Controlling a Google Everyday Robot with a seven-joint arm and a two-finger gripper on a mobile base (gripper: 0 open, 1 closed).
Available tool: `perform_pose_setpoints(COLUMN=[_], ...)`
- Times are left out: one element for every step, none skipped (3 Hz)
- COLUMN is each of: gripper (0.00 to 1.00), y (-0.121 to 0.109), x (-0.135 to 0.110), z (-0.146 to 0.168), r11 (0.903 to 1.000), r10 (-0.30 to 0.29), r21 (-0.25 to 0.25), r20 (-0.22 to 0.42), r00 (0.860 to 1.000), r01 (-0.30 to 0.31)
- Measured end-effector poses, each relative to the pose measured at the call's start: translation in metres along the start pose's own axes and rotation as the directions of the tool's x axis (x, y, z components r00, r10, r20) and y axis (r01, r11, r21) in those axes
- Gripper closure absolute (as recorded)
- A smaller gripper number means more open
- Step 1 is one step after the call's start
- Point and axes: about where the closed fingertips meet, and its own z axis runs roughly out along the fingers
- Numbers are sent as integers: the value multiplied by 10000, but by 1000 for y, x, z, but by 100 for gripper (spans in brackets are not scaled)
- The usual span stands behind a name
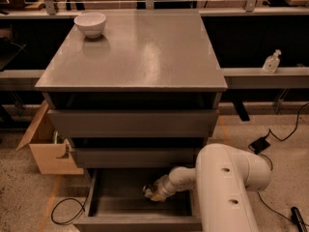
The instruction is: Place 7up can into bottom drawer
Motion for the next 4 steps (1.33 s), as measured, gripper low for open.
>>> perform_pose_setpoints(gripper=[41, 17, 0, 0], y=[2, 3, 3, 4], x=[0, 1, 2, 12], z=[1, 0, -1, -11], r11=[10000, 10000, 10000, 9998], r10=[7, 26, 37, 194], r21=[-19, -18, -21, 40], r20=[26, 108, 146, 468], r00=[10000, 9999, 9999, 9987], r01=[-7, -26, -37, -197])
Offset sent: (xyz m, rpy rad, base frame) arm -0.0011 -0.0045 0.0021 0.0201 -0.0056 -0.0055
